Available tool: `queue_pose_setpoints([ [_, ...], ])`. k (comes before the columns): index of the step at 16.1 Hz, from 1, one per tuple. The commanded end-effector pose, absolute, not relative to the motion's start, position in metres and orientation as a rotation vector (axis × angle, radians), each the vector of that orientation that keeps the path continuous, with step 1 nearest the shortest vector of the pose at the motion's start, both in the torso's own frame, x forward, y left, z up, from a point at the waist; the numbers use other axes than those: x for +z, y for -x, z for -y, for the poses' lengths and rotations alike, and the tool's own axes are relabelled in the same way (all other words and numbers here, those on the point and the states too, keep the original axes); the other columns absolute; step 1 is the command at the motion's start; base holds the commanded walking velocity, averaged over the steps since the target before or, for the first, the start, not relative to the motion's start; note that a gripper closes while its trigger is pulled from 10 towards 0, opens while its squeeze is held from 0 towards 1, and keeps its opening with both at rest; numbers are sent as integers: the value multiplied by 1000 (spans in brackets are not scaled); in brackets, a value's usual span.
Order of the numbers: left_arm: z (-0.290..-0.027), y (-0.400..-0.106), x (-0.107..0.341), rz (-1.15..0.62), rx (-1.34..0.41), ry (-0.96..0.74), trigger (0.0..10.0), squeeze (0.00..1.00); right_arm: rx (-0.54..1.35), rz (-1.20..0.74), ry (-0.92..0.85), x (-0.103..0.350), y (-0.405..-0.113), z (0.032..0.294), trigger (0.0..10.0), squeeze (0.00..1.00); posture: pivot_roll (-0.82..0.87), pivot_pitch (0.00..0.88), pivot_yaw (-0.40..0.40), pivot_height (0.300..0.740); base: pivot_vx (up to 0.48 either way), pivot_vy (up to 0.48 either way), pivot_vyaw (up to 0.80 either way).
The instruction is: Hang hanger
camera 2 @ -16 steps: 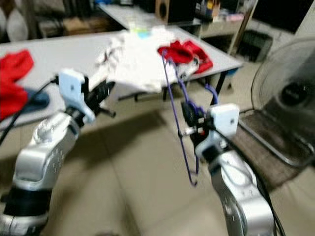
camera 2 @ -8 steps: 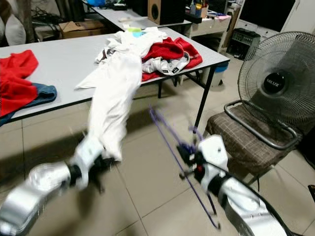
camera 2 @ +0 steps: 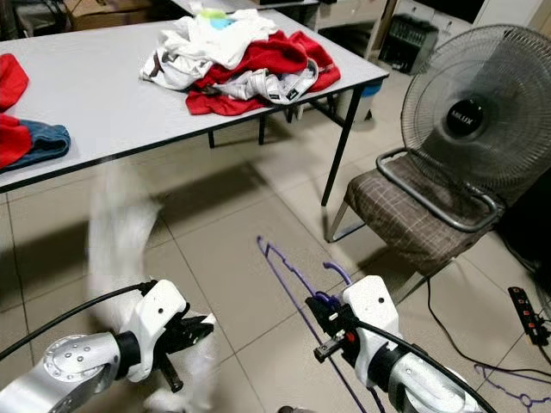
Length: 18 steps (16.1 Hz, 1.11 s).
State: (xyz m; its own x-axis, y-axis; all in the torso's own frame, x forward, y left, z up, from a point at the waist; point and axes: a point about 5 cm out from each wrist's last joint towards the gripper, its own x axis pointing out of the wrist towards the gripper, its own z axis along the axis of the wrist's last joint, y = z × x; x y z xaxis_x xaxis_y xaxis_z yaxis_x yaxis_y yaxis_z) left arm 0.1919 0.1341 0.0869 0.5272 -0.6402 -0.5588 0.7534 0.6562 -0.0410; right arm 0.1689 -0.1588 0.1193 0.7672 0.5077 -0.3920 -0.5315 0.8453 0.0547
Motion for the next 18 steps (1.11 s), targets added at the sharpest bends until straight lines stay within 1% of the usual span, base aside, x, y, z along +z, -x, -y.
queue_pose_setpoints([
  [1, -127, -202, 96, -488, -816, -231, 10000, 0, 559, -385, 63, 125, -172, 158, 10000, 0, -17, 90, -52, 740, 0, 0, 0],
  [2, -123, -219, 103, -416, -748, -224, 10000, 0, 544, -372, 72, 126, -176, 159, 10000, 0, -18, 66, -42, 740, 0, 0, 0],
  [3, -121, -245, 115, -329, -639, -199, 10000, 0, 504, -345, 95, 125, -184, 166, 10000, 0, -20, 43, -31, 740, 0, 0, 0],
  [4, -122, -255, 118, -308, -599, -195, 10000, 0, 487, -330, 88, 125, -187, 169, 10000, 0, -21, 29, -18, 740, 0, 0, 0],
  [6, -122, -277, 127, -262, -581, -227, 10000, 0, 503, -292, 110, 126, -190, 178, 10000, 0, -24, 0, 6, 740, 0, 0, 0],
  [8, -125, -295, 138, -219, -590, -274, 10000, 0, 599, -268, 124, 130, -187, 185, 10000, 0, -19, 0, 17, 740, 0, 0, 0],
  [10, -131, -309, 142, -203, -562, -365, 10000, 0, 641, -253, 210, 129, -187, 190, 10000, 0, -18, 0, 20, 740, 0, 0, 0],
  [12, -135, -319, 140, -238, -525, -409, 10000, 0, 703, -260, 228, 126, -186, 188, 10000, 0, -5, 0, 26, 740, 0, 0, 0],
  [13, -137, -326, 139, -281, -499, -446, 10000, 0, 771, -270, 231, 125, -182, 184, 10000, 0, 0, 0, 25, 740, 0, 0, 0],
  [14, -137, -335, 144, -275, -490, -465, 10000, 0, 830, -273, 224, 123, -179, 178, 10000, 0, 7, 0, 31, 740, 0, 0, 0],
  [16, -132, -342, 153, -237, -505, -453, 10000, 0, 846, -253, 217, 123, -179, 173, 10000, 0, 6, 0, 36, 740, 0, 0, 0],
  [17, -128, -346, 158, -220, -517, -426, 10000, 0, 840, -236, 213, 121, -182, 171, 10000, 0, 6, 0, 36, 740, 0, 0, 0],
  [18, -121, -349, 163, -201, -532, -389, 10000, 0, 836, -228, 223, 118, -188, 164, 10000, 0, 3, 0, 53, 740, 0, 0, 0],
])
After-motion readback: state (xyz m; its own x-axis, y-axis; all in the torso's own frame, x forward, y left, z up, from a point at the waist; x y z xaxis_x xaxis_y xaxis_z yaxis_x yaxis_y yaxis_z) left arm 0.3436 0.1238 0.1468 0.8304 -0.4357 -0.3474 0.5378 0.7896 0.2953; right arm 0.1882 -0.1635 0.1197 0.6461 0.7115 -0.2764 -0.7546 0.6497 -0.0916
